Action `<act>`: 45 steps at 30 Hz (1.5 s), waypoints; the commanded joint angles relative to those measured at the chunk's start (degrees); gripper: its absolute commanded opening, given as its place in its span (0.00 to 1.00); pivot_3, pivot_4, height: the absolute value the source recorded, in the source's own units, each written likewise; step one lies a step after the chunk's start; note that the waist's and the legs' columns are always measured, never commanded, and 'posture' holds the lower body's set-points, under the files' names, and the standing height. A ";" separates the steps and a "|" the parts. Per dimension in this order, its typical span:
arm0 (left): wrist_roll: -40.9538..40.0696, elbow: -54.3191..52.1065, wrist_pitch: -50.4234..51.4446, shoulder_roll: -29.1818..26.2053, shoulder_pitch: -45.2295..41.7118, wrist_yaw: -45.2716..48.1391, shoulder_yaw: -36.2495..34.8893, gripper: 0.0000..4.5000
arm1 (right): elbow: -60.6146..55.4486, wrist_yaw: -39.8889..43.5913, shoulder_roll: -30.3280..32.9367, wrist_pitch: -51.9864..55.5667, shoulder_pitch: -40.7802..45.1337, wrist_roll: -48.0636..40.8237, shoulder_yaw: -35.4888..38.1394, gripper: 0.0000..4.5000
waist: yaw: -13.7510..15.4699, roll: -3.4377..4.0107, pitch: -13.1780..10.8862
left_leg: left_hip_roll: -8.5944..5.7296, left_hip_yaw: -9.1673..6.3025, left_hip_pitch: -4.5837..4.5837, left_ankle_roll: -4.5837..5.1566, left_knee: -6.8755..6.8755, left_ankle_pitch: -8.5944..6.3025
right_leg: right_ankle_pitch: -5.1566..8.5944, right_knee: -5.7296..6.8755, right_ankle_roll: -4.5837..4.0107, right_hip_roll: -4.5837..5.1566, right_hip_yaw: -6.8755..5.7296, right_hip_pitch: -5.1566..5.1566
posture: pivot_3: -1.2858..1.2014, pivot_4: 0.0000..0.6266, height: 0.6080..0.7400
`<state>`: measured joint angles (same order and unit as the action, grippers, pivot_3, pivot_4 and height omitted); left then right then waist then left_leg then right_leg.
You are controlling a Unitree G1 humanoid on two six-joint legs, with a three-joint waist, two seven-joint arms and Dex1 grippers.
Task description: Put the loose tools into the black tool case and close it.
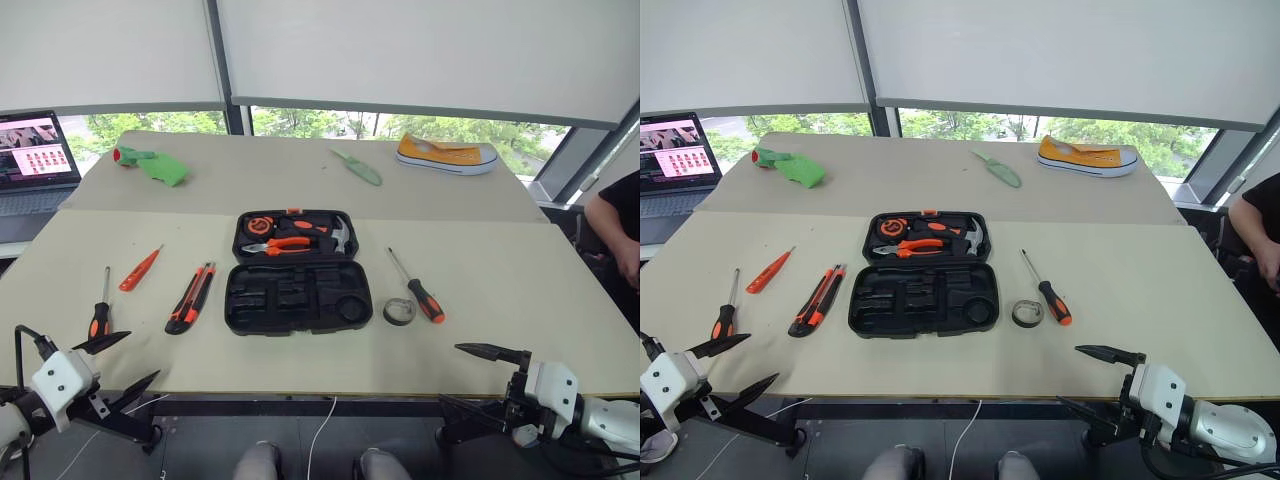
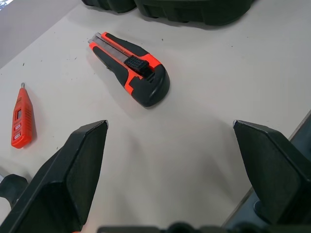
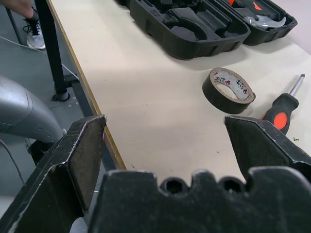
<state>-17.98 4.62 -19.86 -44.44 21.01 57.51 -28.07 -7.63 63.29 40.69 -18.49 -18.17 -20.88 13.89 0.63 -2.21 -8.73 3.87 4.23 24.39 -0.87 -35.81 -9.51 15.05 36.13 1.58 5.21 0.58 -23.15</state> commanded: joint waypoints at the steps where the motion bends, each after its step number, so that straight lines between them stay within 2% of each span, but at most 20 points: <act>1: -3.23 -0.94 5.16 -0.02 -0.31 -2.59 -2.45 0.98 | -1.72 0.27 -1.27 0.16 1.65 -3.79 -0.35 1.00 | 0.00 0.00 0.00 | 0.00 0.00 0.00 0.00 0.00 0.00 | 0.00 0.00 0.00 0.00 0.00 0.00 | 0.52 0.24 1.00; 4: -12.23 -3.99 16.45 3.61 -0.58 -9.08 -7.38 0.98 | -4.28 0.97 -3.78 3.73 4.82 -10.51 -1.88 1.00 | -0.28 -0.03 0.01 | 0.07 -0.01 -0.02 0.00 -0.01 0.00 | -0.02 0.04 -0.01 -0.05 0.00 0.02 | 0.52 0.24 1.00; 10: -16.01 -7.51 23.18 12.97 5.15 -22.02 -17.25 0.98 | -8.63 -1.67 -7.00 6.34 9.57 -14.20 -2.84 1.00 | -1.01 -0.08 0.03 | 0.08 0.05 -0.01 0.03 -0.02 0.02 | -0.07 0.11 0.01 -0.04 0.08 0.13 | 0.52 0.24 1.00; 15: -17.81 -10.02 27.24 18.78 7.48 -32.67 -23.48 0.98 | -12.16 -1.73 -7.99 6.55 11.09 -13.25 -4.59 1.00 | -0.83 -0.20 0.08 | 0.07 0.06 -0.01 0.01 -0.03 0.00 | -0.06 0.11 0.01 -0.04 0.02 -0.01 | 0.52 0.24 1.00; 18: -19.01 -13.30 30.71 20.41 8.48 -36.23 -24.46 0.98 | -13.59 -3.98 -8.63 8.12 12.10 -13.62 -4.95 1.00 | -0.19 -0.49 0.26 | 0.07 0.05 -0.08 -0.05 -0.06 -0.04 | -0.06 0.07 0.01 0.02 -0.02 -0.02 | 0.52 0.24 1.00; 22: -25.51 -18.03 39.88 17.66 4.70 -39.46 -22.96 0.98 | -14.56 -4.27 -8.76 9.02 13.71 -13.03 -6.67 1.00 | 0.20 -0.55 0.31 | 0.10 0.06 -0.08 -0.11 -0.06 -0.08 | -0.08 0.05 -0.02 0.14 -0.02 -0.02 | 0.52 0.24 1.00; 25: -27.42 -19.49 48.25 12.87 -1.00 -44.21 -21.18 0.98 | -14.00 -4.93 -8.85 9.74 15.86 -12.79 -7.28 1.00 | 0.34 -0.54 0.30 | 0.12 0.06 -0.06 -0.12 -0.06 -0.08 | -0.11 0.09 -0.07 0.15 -0.11 -0.01 | 0.52 0.24 1.00; 28: -30.29 -18.40 62.35 8.38 -10.22 -55.13 -18.28 0.98 | -13.35 -5.41 -9.17 10.05 17.72 -12.24 -8.12 1.00 | 0.24 -0.56 0.33 | 0.09 0.07 -0.07 -0.12 -0.06 -0.07 | -0.19 0.09 -0.11 0.08 -0.12 -0.01 | 0.52 0.24 1.00; 32: -27.90 -16.21 71.95 5.83 -18.95 -61.50 -12.87 0.98 | -13.51 -4.42 -9.54 10.07 20.69 -11.01 -10.81 1.00 | -0.37 -0.56 0.33 | 0.04 0.09 -0.07 -0.08 -0.08 -0.05 | -0.44 0.13 -0.31 0.00 -0.03 0.08 | 0.52 0.24 1.00; 33: -27.08 -15.35 73.60 5.57 -20.50 -62.10 -11.36 0.98 | -13.72 -4.78 -9.83 10.75 21.78 -11.39 -11.29 1.00 | -0.67 -0.56 0.33 | 0.05 0.15 -0.03 -0.04 -0.07 -0.02 | -0.63 0.14 -0.07 -0.06 0.07 0.13 | 0.52 0.24 1.00; 35: -25.04 -13.43 75.46 5.37 -22.67 -62.48 -8.48 0.98 | -14.00 -5.44 -10.30 11.76 23.51 -11.86 -11.88 1.00 | -1.01 -0.56 0.32 | 0.07 0.15 0.01 0.31 -0.05 0.18 | -0.64 0.15 -0.02 -0.14 0.10 0.08 | 0.52 0.24 1.00; 38: -23.18 -11.38 77.49 5.98 -24.68 -62.69 -6.61 0.98 | -13.92 -5.61 -10.56 12.34 24.31 -11.86 -11.85 1.00 | -1.23 -0.58 0.32 | 0.12 0.15 0.01 0.28 0.01 0.16 | -0.58 0.27 -0.10 -0.23 0.10 0.00 | 0.52 0.24 1.00; 41: -20.95 -9.87 78.88 6.66 -26.15 -63.07 -5.39 0.79 | -13.33 -5.08 -10.31 12.06 23.67 -11.78 -11.13 1.00 | -1.13 -0.54 0.30 | 0.06 0.14 -0.03 0.23 0.00 0.13 | -0.38 0.61 -0.14 -0.15 0.09 -0.04 | 0.52 0.24 1.00; 45: -19.75 -11.78 78.12 8.74 -24.99 -63.10 -7.86 0.48 | -12.98 -4.04 -9.26 11.23 20.75 -11.73 -9.08 1.00 | -1.07 -0.53 0.30 | 0.06 0.15 -0.13 -0.18 -0.01 -0.11 | -0.33 0.68 -0.19 -0.12 0.09 -0.02 | 0.52 0.24 1.00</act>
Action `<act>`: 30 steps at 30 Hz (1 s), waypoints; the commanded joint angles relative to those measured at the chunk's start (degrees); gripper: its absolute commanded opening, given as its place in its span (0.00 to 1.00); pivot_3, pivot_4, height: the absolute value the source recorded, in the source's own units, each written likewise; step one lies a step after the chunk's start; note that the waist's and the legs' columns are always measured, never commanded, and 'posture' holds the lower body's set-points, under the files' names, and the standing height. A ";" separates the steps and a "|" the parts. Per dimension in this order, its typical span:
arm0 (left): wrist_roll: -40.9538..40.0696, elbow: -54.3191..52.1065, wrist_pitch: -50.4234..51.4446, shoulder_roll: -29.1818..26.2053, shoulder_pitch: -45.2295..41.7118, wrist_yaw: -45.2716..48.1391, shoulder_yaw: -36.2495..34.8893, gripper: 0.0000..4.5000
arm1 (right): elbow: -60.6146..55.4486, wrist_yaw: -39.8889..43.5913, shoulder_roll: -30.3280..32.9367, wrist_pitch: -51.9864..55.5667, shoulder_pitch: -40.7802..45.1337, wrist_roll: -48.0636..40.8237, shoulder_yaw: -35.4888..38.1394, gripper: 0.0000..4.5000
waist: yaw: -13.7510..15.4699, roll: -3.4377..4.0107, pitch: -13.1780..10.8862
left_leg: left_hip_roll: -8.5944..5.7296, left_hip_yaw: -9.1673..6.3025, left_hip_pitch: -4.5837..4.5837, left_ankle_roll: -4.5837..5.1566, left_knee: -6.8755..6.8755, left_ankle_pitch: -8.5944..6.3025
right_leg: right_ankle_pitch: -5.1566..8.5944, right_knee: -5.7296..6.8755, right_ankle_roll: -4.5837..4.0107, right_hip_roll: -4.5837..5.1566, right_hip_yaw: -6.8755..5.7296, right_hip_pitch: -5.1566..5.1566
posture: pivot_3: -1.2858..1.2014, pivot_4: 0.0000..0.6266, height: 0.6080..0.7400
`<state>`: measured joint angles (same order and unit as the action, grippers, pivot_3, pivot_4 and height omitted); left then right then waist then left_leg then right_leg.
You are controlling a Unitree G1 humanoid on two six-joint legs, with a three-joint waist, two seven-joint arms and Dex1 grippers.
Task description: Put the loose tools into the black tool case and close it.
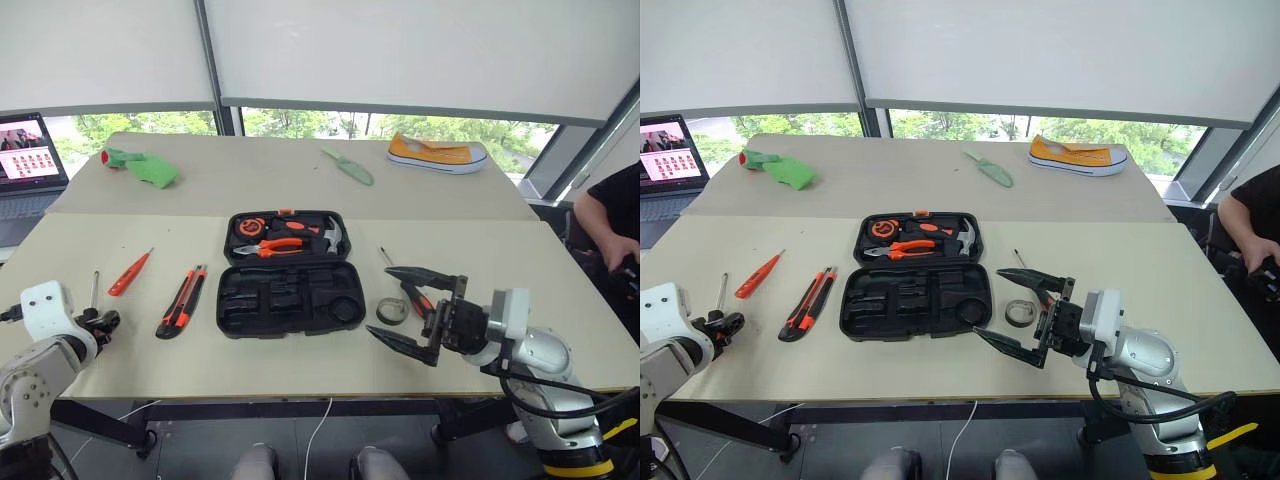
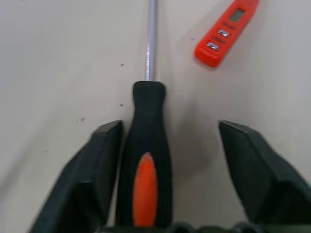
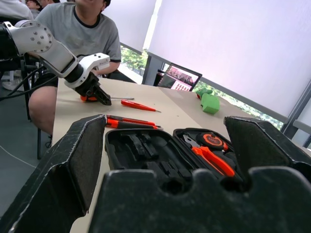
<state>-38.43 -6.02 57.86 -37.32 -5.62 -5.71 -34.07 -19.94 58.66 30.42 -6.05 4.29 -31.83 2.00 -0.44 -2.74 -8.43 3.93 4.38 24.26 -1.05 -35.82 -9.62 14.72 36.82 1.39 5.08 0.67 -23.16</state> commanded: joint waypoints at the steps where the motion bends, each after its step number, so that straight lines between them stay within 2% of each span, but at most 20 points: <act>1: 0.83 -1.77 -1.03 2.29 2.33 0.71 -3.06 0.39 | -0.57 0.91 1.20 -1.51 -2.51 -0.73 3.26 1.00 | 0.00 0.00 0.00 | -0.01 0.00 0.00 -0.01 -0.02 0.00 | 0.00 0.00 0.00 0.03 0.00 0.01 | 0.52 0.24 1.00; 3: 1.37 -2.66 -2.80 3.12 3.26 0.92 -5.30 0.23 | -0.46 1.36 1.44 -1.86 -3.49 -0.73 3.88 1.00 | 0.00 0.00 0.00 | -0.06 0.05 0.00 -0.01 -0.03 0.00 | 0.00 -0.02 0.02 0.11 0.01 0.01 | 0.52 0.24 1.00; 4: 1.73 -2.94 -3.19 3.28 3.56 0.76 -6.15 0.20 | -0.47 1.48 1.49 -1.90 -3.72 -0.74 4.08 1.00 | -0.09 0.00 0.00 | -0.05 0.05 0.01 -0.01 -0.04 -0.01 | 0.00 -0.03 0.02 0.11 0.01 0.01 | 0.52 0.24 1.00; 6: 2.56 -3.07 -12.04 3.16 4.52 5.11 -9.75 0.20 | -0.38 0.83 1.88 -2.06 -4.25 -0.46 5.75 1.00 | -0.27 -0.01 0.00 | -0.03 0.06 0.00 -0.01 -0.04 -0.01 | 0.00 -0.02 0.02 0.09 0.02 -0.01 | 0.52 0.24 1.00; 9: 2.84 -4.80 -28.92 2.53 3.73 19.90 -8.95 0.20 | -0.55 -0.49 2.29 -1.81 -4.96 -0.12 7.75 1.00 | -0.01 -0.15 -0.05 | 0.02 0.06 0.05 -0.03 -0.04 -0.01 | 0.03 -0.01 -0.05 0.07 -0.03 -0.06 | 0.52 0.24 1.00; 10: 1.65 -5.88 -32.46 1.51 2.79 28.22 -5.96 0.20 | 0.69 -1.13 2.81 -2.24 -5.04 1.23 8.78 1.00 | 0.25 -0.16 -0.04 | 0.02 0.06 0.09 -0.04 -0.04 -0.01 | 0.16 -0.03 -0.29 0.08 -0.04 -0.08 | 0.52 0.24 1.00; 12: 5.20 -4.35 -39.41 -2.81 -0.10 42.51 4.37 0.20 | 4.81 -2.25 4.05 -3.49 -5.14 2.99 12.44 1.00 | 1.49 -0.14 -0.07 | -0.02 0.14 0.09 -0.06 -0.07 -0.03 | 0.21 -0.09 -0.39 0.18 -0.09 -0.07 | 0.52 0.24 1.00; 14: 10.30 0.48 -45.40 -5.97 -3.54 51.30 12.44 0.20 | 6.65 -2.31 5.08 -3.79 -5.44 3.18 14.46 1.00 | 2.44 0.01 -0.07 | -0.02 0.35 0.09 -0.08 -0.10 -0.03 | 0.20 -0.25 -0.34 0.35 -0.23 -0.11 | 0.52 0.24 1.00; 17: 16.42 12.14 -54.95 -7.93 -13.76 64.59 23.46 0.20 | 6.93 -1.95 6.24 -3.41 -6.13 2.69 16.02 1.00 | 2.57 0.45 0.00 | -0.01 0.90 0.17 -0.05 -0.03 -0.03 | -0.16 -0.79 -0.24 0.54 -0.05 -0.06 | 0.52 0.24 1.00; 20: 23.76 25.12 -63.86 -7.46 -24.63 71.73 31.84 0.20 | 7.11 -2.55 6.21 -3.17 -6.03 3.02 16.46 1.00 | 1.97 0.39 -0.03 | 0.09 0.83 0.46 0.12 -0.12 0.07 | -0.25 -0.77 -0.06 0.28 0.02 -0.04 | 0.52 0.24 1.00; 21: 27.31 30.48 -67.88 -7.10 -28.73 73.30 34.91 0.20 | 7.09 -3.45 5.75 -3.15 -5.83 3.15 16.71 1.00 | 1.56 0.37 -0.04 | 0.12 0.73 0.51 0.52 -0.15 0.31 | -0.26 -0.75 0.00 0.16 0.02 -0.04 | 0.52 0.24 1.00; 24: 34.99 44.12 -78.15 -5.66 -37.95 75.47 41.13 0.20 | 6.81 -5.82 4.30 -3.23 -5.51 3.37 16.89 1.00 | 0.89 0.35 -0.05 | 0.12 0.60 0.63 0.66 -0.14 0.36 | -0.38 -0.74 0.44 0.01 0.03 -0.09 | 0.52 0.24 1.00; 27: 37.68 53.07 -85.51 -3.04 -43.69 77.16 43.67 0.20 | 6.23 -6.42 3.56 -3.70 -6.08 3.86 16.11 1.00 | 0.75 0.35 -0.05 | 0.11 0.59 0.69 0.78 -0.13 0.26 | -0.31 -0.73 0.53 -0.02 0.08 -0.12 | 0.52 0.24 1.00; 30: 38.79 57.43 -89.46 -0.97 -46.06 79.16 44.89 0.20 | 5.99 -5.93 3.32 -4.27 -7.32 3.77 16.05 1.00 | 1.06 0.35 -0.06 | 0.06 0.60 0.80 0.91 -0.21 0.15 | -0.25 -0.75 0.62 0.04 0.06 -0.13 | 0.52 0.24 1.00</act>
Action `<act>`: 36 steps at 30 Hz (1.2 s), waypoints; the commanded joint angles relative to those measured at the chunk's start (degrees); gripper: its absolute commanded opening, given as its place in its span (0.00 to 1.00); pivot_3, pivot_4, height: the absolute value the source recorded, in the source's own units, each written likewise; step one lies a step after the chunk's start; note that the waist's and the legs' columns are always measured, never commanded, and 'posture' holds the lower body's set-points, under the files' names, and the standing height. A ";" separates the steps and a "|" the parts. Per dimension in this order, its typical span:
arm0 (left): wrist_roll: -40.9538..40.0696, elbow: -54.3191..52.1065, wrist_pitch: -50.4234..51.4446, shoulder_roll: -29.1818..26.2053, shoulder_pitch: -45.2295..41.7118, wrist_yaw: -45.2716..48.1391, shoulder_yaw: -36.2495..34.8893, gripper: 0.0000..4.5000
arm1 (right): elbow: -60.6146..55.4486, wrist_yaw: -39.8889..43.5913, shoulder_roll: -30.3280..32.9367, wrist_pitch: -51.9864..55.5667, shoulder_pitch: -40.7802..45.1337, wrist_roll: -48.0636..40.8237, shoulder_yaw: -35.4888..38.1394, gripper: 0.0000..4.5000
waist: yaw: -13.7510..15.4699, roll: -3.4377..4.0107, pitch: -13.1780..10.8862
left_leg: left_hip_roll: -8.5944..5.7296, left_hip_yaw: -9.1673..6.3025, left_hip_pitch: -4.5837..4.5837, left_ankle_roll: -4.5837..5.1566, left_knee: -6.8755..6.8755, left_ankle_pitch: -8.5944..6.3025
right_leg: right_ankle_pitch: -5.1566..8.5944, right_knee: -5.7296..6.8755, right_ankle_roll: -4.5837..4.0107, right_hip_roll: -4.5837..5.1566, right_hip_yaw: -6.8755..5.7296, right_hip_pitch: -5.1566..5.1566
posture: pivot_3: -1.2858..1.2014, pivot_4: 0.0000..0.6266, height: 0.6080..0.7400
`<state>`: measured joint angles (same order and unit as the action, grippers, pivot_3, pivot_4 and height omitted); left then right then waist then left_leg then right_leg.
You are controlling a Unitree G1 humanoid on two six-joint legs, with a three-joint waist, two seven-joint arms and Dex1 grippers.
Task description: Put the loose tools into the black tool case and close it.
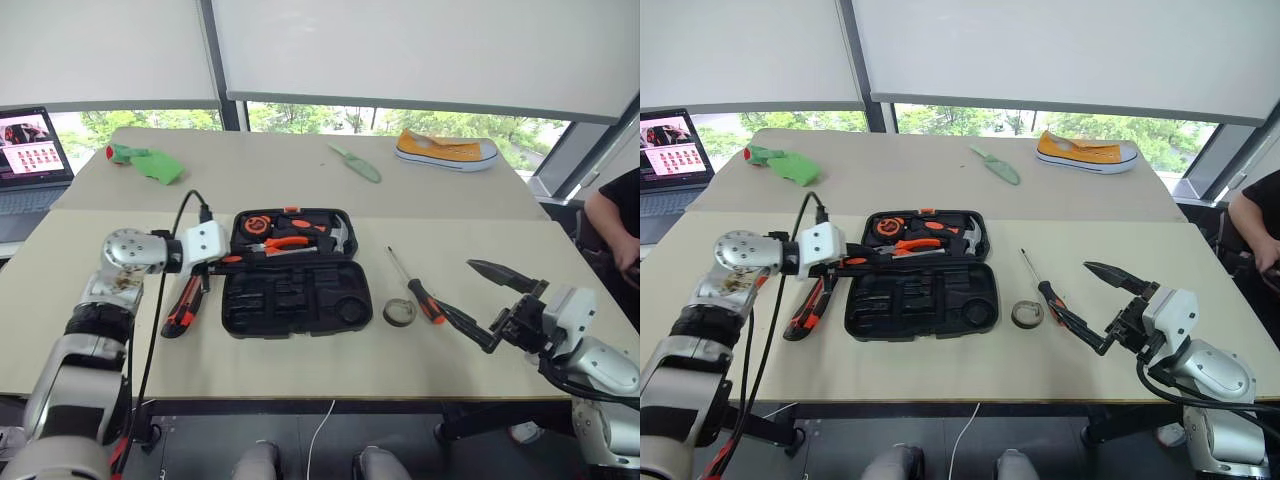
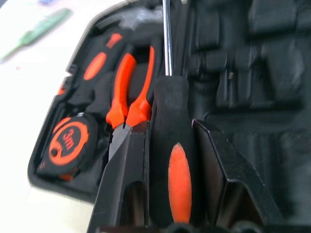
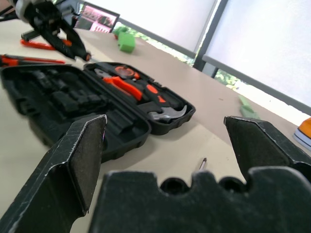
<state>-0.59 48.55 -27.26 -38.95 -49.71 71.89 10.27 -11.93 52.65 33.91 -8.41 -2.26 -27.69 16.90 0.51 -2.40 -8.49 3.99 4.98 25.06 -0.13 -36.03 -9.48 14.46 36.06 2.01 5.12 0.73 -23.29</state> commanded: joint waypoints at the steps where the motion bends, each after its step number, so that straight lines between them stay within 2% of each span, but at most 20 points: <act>1: 1.25 3.93 -5.21 1.20 -2.32 1.90 0.62 0.20 | -2.04 0.16 -0.14 -2.06 -1.02 -0.46 1.26 1.00 | 0.10 0.00 0.00 | -0.01 0.00 0.03 0.03 -0.06 -0.04 | 0.02 0.00 0.03 0.02 -0.01 0.00 | 0.52 0.24 1.00; 16: 7.94 12.66 -8.36 6.05 -5.76 -6.16 1.47 0.20 | -3.06 0.37 -0.41 -2.97 -4.41 -1.37 1.70 1.00 | 0.24 -0.01 -0.03 | -0.01 -0.07 0.11 0.05 -0.57 -0.07 | -0.08 0.14 0.22 0.05 0.00 0.11 | 0.52 0.24 1.00; 24: 10.79 14.74 -10.47 6.24 -7.27 -7.68 2.46 0.20 | -3.54 0.08 -1.16 -2.79 -4.72 -1.22 0.64 1.00 | 0.55 -0.01 -0.03 | -0.03 -0.08 0.11 0.06 -0.67 -0.06 | -0.12 0.19 0.24 0.07 -0.01 0.14 | 0.52 0.24 1.00; 26: 9.32 14.75 -11.89 6.83 -7.21 -6.16 1.50 0.42 | -3.76 -0.08 -1.35 -2.66 -4.90 -1.32 0.67 1.00 | 0.53 -0.01 -0.03 | -0.03 -0.08 0.11 0.06 -0.70 -0.06 | -0.14 0.19 0.25 0.07 -0.01 0.14 | 0.52 0.24 1.00; 27: 8.15 14.61 -11.71 7.26 -7.16 -5.21 0.75 0.47 | -3.81 -0.11 -1.47 -2.70 -5.22 -1.31 0.70 1.00 | 0.54 -0.01 -0.03 | -0.03 -0.08 0.11 0.06 -0.71 -0.06 | -0.14 0.19 0.25 0.07 -0.01 0.15 | 0.52 0.24 1.00; 31: 1.85 13.22 -9.71 8.37 -6.39 -2.70 -3.86 0.81 | -4.07 -0.06 -1.74 -2.43 -6.34 -1.22 0.62 1.00 | 0.32 -0.01 -0.04 | -0.02 -0.09 0.15 0.06 -0.72 -0.07 | -0.14 0.17 0.25 0.06 0.00 0.13 | 0.52 0.24 1.00; 35: -7.92 8.64 -0.52 8.50 -3.65 3.71 -10.21 0.81 | -4.14 -0.33 -1.81 -1.98 -6.80 -1.53 0.74 1.00 | -0.11 0.00 -0.03 | -0.01 -0.10 0.18 0.07 -0.72 -0.07 | -0.14 0.20 0.25 0.05 0.00 0.10 | 0.52 0.24 1.00; 36: -8.38 7.81 2.12 8.45 -2.95 2.56 -10.90 0.75 | -4.10 -0.37 -1.86 -1.99 -6.94 -1.55 0.68 1.00 | -0.19 0.00 -0.03 | -0.01 -0.10 0.17 0.07 -0.72 -0.07 | -0.14 0.20 0.25 0.04 0.00 0.10 | 0.52 0.24 1.00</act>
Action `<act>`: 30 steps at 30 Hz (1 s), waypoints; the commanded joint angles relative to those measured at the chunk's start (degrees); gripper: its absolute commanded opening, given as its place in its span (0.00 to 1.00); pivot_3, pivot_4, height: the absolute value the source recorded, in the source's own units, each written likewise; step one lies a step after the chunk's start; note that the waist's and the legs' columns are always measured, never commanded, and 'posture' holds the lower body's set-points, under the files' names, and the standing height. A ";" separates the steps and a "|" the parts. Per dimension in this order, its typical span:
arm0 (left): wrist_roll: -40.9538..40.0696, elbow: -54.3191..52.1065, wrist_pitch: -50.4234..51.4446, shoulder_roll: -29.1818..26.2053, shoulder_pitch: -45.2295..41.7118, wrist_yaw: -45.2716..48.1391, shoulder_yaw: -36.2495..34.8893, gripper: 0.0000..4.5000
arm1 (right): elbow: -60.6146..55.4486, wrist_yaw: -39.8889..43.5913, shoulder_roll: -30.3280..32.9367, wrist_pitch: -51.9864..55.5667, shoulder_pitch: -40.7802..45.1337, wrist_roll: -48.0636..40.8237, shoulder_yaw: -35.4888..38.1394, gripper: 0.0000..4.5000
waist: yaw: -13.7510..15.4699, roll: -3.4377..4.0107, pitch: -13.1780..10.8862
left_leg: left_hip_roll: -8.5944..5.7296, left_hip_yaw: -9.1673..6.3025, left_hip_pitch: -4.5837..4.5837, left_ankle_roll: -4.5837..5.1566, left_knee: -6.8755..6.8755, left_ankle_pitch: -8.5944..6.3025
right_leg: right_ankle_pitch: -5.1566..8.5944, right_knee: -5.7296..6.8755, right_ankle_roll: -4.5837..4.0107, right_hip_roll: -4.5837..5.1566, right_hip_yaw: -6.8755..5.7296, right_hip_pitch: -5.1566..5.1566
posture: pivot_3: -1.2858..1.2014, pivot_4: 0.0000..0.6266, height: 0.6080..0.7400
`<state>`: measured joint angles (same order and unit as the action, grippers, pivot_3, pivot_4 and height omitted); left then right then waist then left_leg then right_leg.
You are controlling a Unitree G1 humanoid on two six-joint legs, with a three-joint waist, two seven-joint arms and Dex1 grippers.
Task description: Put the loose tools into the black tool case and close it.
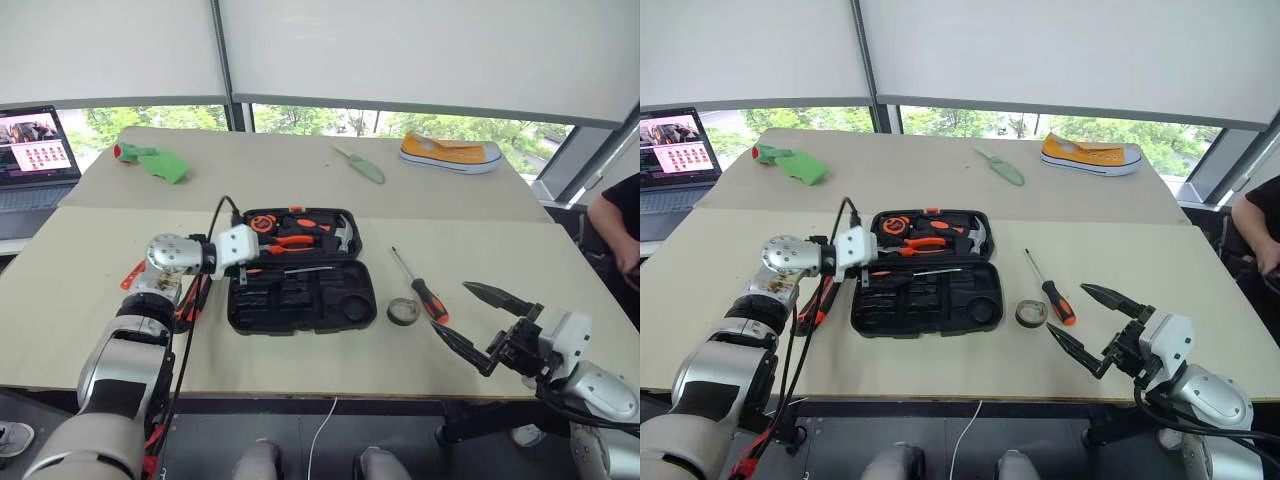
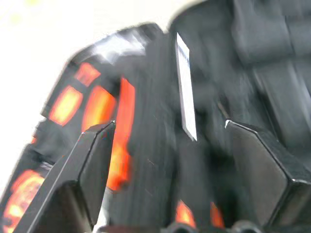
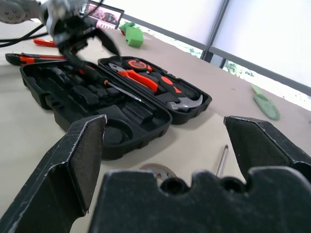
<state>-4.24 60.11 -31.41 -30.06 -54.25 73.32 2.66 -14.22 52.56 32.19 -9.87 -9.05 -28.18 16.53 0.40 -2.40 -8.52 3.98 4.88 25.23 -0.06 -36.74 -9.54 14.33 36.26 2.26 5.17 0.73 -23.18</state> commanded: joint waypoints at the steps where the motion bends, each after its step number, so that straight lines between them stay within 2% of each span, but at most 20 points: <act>1: -5.29 -4.83 9.18 -0.35 2.40 0.42 -3.82 0.68 | -1.85 -0.31 -0.19 -0.60 -0.37 -1.09 1.01 1.00 | -0.10 0.00 0.00 | 0.00 0.00 -0.01 0.00 0.00 0.00 | 0.00 0.04 0.00 0.00 0.00 0.00 | 0.52 0.24 1.00; 2: -4.52 -5.65 10.49 -0.14 3.31 -1.92 -3.76 0.65 | -1.85 -0.44 -0.33 -0.60 -0.51 -1.10 0.91 1.00 | -0.11 0.01 0.00 | 0.00 -0.01 -0.01 0.00 0.00 0.00 | 0.00 0.05 0.00 0.00 0.00 0.00 | 0.52 0.24 1.00; 8: -0.40 -12.01 15.96 1.92 8.38 -8.80 -0.74 0.13 | -1.75 -0.68 -0.75 -0.35 -0.30 -0.87 0.15 1.00 | 0.26 0.00 0.00 | -0.01 -0.02 -0.02 0.00 -0.08 0.00 | 0.00 0.09 0.01 0.01 0.00 0.02 | 0.52 0.24 1.00; 10: 1.43 -12.87 16.06 2.46 9.53 -10.89 0.50 0.02 | -1.76 -0.65 -0.67 -0.22 -0.25 -0.97 0.14 1.00 | 0.44 0.00 0.00 | -0.02 -0.02 -0.02 0.00 -0.12 0.00 | -0.01 0.08 0.03 0.02 0.00 0.04 | 0.52 0.24 1.00; 20: 4.35 -14.16 25.14 3.98 10.38 -11.18 4.55 0.02 | -2.89 -0.34 -0.62 0.19 -2.49 -1.42 0.16 1.00 | 0.69 0.14 0.09 | -0.04 -0.02 -0.09 0.00 -0.14 0.01 | -0.03 0.09 0.03 0.04 0.00 0.15 | 0.52 0.24 1.00; 30: 10.72 -12.75 23.45 4.02 10.12 -13.18 10.18 0.02 | -2.62 -1.24 -1.63 0.36 -1.93 -0.66 -1.23 1.00 | 0.64 0.59 0.41 | -0.04 -0.02 -0.78 -0.01 -0.11 -0.04 | 0.13 -0.09 0.19 0.07 -0.01 0.87 | 0.52 0.24 1.00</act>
<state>2.77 44.55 -8.78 -27.11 -45.10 60.29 8.94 -15.34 51.96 30.84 -9.56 -11.77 -28.31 15.69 1.04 -1.80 -8.11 3.95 4.86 24.40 -0.08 -36.85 -9.59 14.56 36.17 2.40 5.23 0.72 -22.28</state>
